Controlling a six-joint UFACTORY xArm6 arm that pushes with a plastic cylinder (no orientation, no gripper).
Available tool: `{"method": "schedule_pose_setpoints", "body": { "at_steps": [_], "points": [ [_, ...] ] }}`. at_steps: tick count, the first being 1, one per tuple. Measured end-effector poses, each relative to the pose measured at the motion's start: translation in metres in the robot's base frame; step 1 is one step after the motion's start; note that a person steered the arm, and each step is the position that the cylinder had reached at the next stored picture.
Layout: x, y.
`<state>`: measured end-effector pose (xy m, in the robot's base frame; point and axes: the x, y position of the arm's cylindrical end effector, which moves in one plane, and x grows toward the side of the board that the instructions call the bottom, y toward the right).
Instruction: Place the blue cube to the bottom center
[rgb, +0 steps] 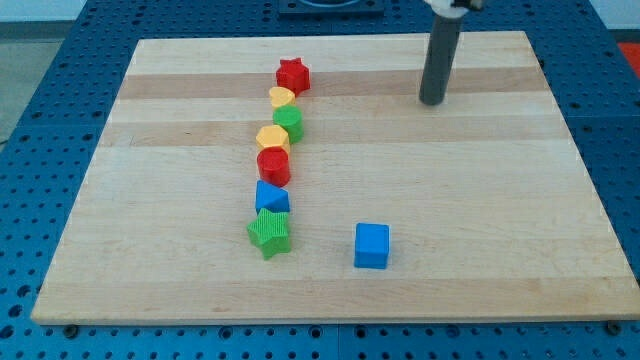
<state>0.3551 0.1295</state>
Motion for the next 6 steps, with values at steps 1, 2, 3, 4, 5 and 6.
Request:
{"method": "schedule_pose_setpoints", "body": {
  "at_steps": [1,2,3,4,5,6],
  "points": [
    [0.073,-0.007],
    [0.129,-0.044],
    [0.161,-0.089],
    [0.190,-0.088],
    [0.202,-0.075],
    [0.200,0.007]
  ]
}}
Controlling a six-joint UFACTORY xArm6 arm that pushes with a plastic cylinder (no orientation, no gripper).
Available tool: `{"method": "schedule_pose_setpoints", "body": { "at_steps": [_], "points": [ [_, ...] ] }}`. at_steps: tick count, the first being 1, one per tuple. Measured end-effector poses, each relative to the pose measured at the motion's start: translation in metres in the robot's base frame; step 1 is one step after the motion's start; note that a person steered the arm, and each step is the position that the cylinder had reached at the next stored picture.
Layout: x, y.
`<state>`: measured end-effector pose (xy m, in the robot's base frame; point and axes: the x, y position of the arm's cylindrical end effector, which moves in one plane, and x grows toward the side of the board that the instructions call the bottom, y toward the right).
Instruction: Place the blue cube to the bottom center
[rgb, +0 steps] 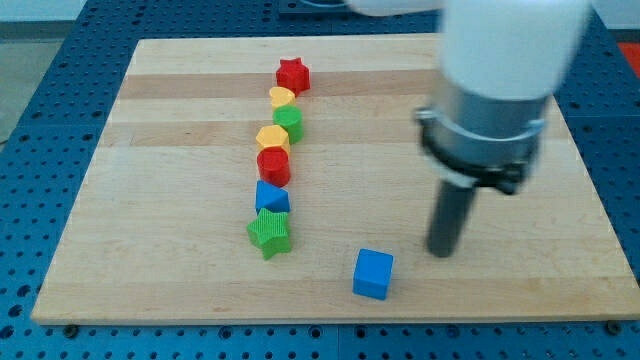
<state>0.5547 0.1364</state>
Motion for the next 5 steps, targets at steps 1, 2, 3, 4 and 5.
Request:
{"method": "schedule_pose_setpoints", "body": {
  "at_steps": [1,2,3,4,5],
  "points": [
    [0.034,0.012],
    [0.032,-0.035],
    [0.025,-0.072],
    [0.042,-0.072],
    [0.053,-0.089]
  ]
}}
